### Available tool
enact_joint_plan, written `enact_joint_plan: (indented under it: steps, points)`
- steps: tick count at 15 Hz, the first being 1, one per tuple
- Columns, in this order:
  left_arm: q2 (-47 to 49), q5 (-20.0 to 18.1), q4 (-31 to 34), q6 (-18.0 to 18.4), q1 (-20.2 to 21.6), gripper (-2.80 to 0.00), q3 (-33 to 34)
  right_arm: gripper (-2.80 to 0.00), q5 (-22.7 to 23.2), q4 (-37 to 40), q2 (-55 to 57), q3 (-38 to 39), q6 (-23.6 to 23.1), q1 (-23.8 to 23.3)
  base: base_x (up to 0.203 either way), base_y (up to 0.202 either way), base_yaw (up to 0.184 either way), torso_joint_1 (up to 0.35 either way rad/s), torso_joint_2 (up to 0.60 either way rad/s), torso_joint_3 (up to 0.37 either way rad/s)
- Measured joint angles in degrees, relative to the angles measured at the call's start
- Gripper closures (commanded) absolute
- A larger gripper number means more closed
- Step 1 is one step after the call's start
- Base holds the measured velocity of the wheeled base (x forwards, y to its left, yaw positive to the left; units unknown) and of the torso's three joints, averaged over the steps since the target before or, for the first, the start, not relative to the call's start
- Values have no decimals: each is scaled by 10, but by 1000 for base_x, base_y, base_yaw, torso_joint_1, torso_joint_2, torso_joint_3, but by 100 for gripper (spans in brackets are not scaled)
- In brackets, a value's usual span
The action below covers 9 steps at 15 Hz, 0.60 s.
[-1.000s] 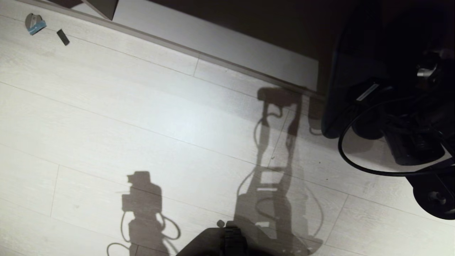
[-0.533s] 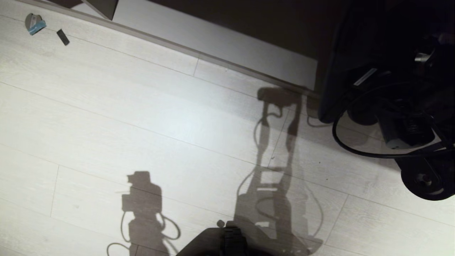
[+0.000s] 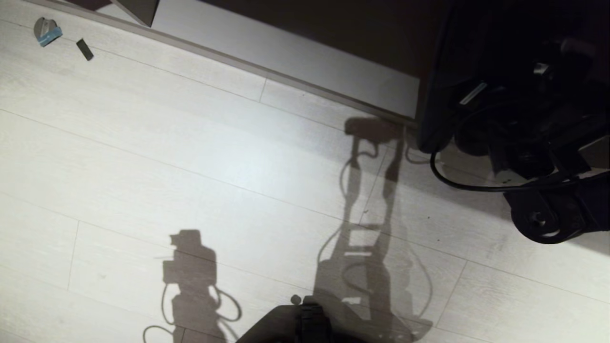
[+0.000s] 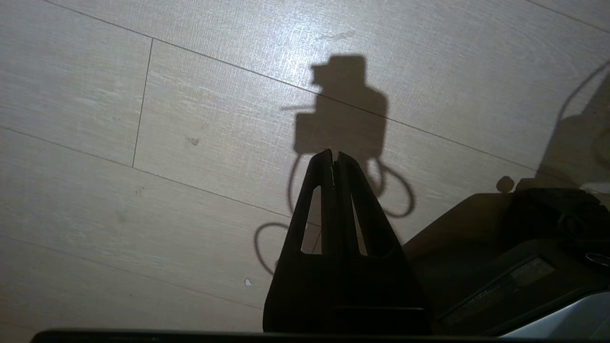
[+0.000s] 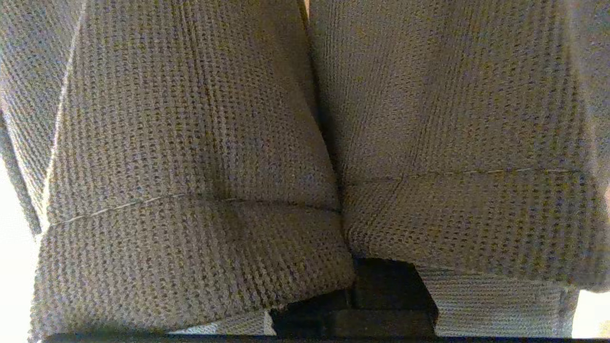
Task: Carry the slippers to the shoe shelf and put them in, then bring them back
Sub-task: Place the slippers into the shoe cabinet
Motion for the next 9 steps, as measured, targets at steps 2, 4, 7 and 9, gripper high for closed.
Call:
enact_joint_plan:
  steps: [2,4,7,9]
  points:
    - [0,0,0,0,0,0,0,0,0,14,7,-16,1,-6,0,0,0,0,0,0]
    - [0,0,0,0,0,0,0,0,2,16,10,-24,2,-8,0,0,0,0,0,0]
    - [0,0,0,0,0,0,0,0,5,17,7,-5,0,-7,0,0,0,0,0,0]
    - [0,0,0,0,0,0,0,0,5,15,3,5,0,-7,0,0,0,0,0,0]
